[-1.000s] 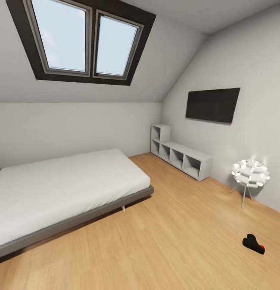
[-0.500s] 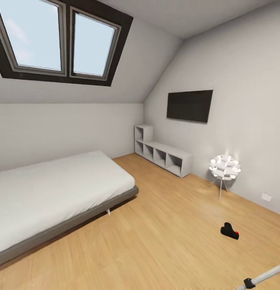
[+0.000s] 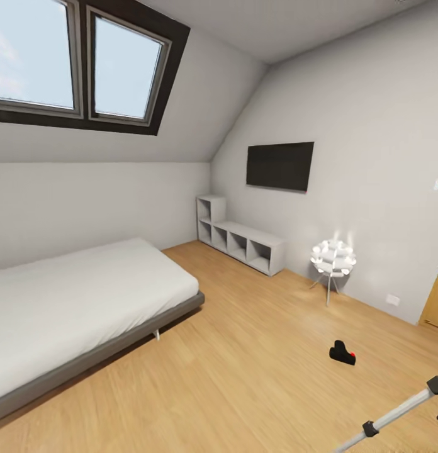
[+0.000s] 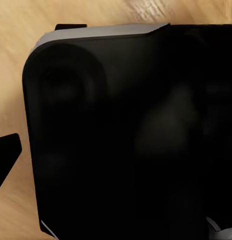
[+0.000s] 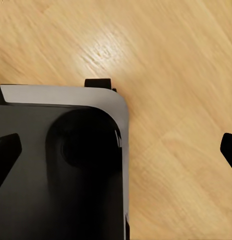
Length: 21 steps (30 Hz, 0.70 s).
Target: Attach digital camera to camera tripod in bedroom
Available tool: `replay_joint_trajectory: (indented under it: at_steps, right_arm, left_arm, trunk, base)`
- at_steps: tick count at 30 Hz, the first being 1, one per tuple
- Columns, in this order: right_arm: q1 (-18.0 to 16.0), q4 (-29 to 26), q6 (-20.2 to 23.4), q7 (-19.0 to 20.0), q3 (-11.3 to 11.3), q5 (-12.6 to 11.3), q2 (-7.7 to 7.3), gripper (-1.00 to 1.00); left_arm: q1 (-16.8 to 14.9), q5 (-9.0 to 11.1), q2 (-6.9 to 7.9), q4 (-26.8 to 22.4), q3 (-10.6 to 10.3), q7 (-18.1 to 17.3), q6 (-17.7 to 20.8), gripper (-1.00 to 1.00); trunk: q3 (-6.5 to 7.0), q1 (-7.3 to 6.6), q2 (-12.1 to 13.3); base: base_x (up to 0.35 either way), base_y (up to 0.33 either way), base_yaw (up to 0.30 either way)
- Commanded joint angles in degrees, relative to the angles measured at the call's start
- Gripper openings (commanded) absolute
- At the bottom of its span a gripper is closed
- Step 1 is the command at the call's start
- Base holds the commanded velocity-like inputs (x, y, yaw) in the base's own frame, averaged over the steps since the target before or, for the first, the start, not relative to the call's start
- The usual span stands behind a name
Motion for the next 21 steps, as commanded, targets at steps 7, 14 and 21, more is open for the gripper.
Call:
replay_joint_trajectory:
  at_steps: [7, 14, 21]
  right_arm:
    - [0.0, 0.0, -0.1, 0.0, -0.1, 0.0, 0.04, 1.00]
    - [0.0, 0.0, -0.1, 0.0, -0.1, 0.0, 0.02, 1.00]
    - [0.0, 0.0, -0.1, 0.0, -0.1, 0.0, 0.01, 1.00]
  left_arm:
    - [0.0, 0.0, -1.29, -0.1, 0.1, -0.1, -0.3, 1.00]
    - [0.0, 0.0, -1.93, -0.1, 0.0, -0.2, -0.3, 1.00]
    - [0.0, 0.0, -3.12, 0.0, 0.0, -0.2, 0.2, 1.00]
  trunk:
    - [-0.05, 0.00, 0.0]
    - [-0.05, 0.00, 0.0]
    - [-0.05, 0.00, 0.0]
  base:
    - [0.000, 0.000, -0.194]
    - [0.000, 0.000, -0.214]
    - [0.000, 0.000, -0.217]
